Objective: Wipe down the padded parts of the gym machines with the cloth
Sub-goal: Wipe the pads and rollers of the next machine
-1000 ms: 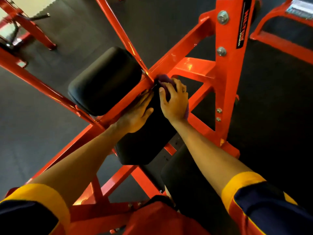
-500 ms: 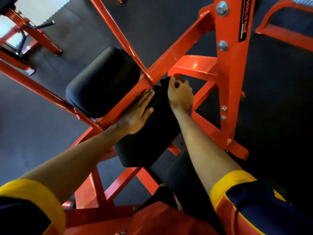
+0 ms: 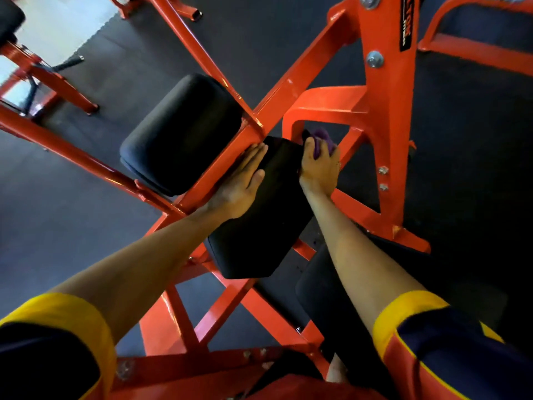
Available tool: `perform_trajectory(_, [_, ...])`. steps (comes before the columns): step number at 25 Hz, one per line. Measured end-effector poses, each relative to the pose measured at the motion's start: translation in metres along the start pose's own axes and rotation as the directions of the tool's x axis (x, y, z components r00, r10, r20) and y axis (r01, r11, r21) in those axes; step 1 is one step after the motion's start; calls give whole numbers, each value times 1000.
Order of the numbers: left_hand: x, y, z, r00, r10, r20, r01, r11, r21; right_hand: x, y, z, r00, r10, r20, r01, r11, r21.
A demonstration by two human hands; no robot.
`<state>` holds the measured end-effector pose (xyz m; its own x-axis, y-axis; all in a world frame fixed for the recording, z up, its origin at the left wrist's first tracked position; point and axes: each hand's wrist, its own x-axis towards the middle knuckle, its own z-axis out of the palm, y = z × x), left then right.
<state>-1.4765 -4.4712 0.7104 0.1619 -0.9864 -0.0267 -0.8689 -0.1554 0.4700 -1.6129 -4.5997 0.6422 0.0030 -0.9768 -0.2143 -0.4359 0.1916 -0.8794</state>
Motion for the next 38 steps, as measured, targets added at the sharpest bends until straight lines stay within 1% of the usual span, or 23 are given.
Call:
perform_trajectory(1, [0,-1,0,1000,11,-8,-11,1000,3,-16,-5,4,999,-10,-31,10,1000,-8])
perform_trajectory(3, [0,-3,0,1000,31,-4,-31,1000,5,-52,-11,14,967,-193,-165,188,981,-43])
perform_trajectory(5, [0,-5,2,1000,26,12,-26,1000,-4,-86,0,19,912,-363,-193,361,931,-44])
perform_trajectory(8, [1,-5,2,1000,26,18,-26,1000,4,-115,46,7,793,-609,12,608,791,-73])
perform_trajectory(9, [1,-5,1,999,27,21,-27,1000,2,-111,62,-2,767,-637,78,641,765,-63])
perform_trajectory(10, [1,-5,1,999,25,25,-25,1000,-1,-103,72,-9,791,-601,114,608,793,-38])
perform_trajectory(11, [1,-5,0,999,21,26,-21,1000,-6,-93,73,-11,857,-502,118,507,862,-11])
perform_trajectory(13, [0,-6,-1,999,15,38,-14,1000,-23,-81,54,-2,977,-211,41,206,973,102])
perform_trajectory(15, [1,-6,-3,998,14,57,-12,999,-38,-89,18,12,999,-35,-38,41,983,177])
perform_trajectory(16, [2,-8,-2,998,21,63,-18,999,-37,-102,6,17,996,-56,-73,68,984,167])
perform_trajectory(17, [3,-9,-1,997,27,68,-25,999,-38,-121,3,22,984,-147,-98,160,978,135])
perform_trajectory(19, [5,-14,-1,995,43,91,-41,999,-20,-164,14,22,930,-366,-40,368,928,59])
perform_trajectory(21, [5,-13,-3,993,42,108,-37,998,-41,-183,42,19,895,-445,39,446,895,-17])
perform_trajectory(22, [4,-10,-4,993,47,109,-40,997,-65,-176,54,19,912,-410,27,411,911,-41])
perform_trajectory(24, [5,-10,-6,992,62,107,-52,994,-96,-153,56,20,982,-184,-32,183,983,-14])
perform_trajectory(26, [5,-11,-5,992,79,101,-69,992,-102,-138,39,26,995,47,-90,-38,994,100])
perform_trajectory(27, [5,-11,-4,991,89,97,-78,991,-107,-142,23,30,987,96,-128,-76,986,148])
perform_trajectory(28, [7,-13,-4,990,100,98,-89,990,-107,-153,8,37,982,74,-175,-47,987,154])
perform_trajectory(30, [10,-14,-5,988,113,104,-103,990,-99,-194,-8,49,967,-83,-242,114,987,114])
perform_trajectory(34, [6,-11,-9,984,118,134,-98,984,-149,-243,33,54,937,-303,-172,318,945,72])
perform_trajectory(35, [3,-11,-9,981,126,145,-104,982,-155,-237,43,52,949,-254,-185,272,959,79])
perform_trajectory(36, [-1,-14,-10,978,138,156,-113,981,-157,-230,49,48,973,-126,-196,152,981,124])
perform_trajectory(38, [-12,-19,-11,972,159,172,-132,978,-160,-214,45,42,962,219,-165,-164,942,291])
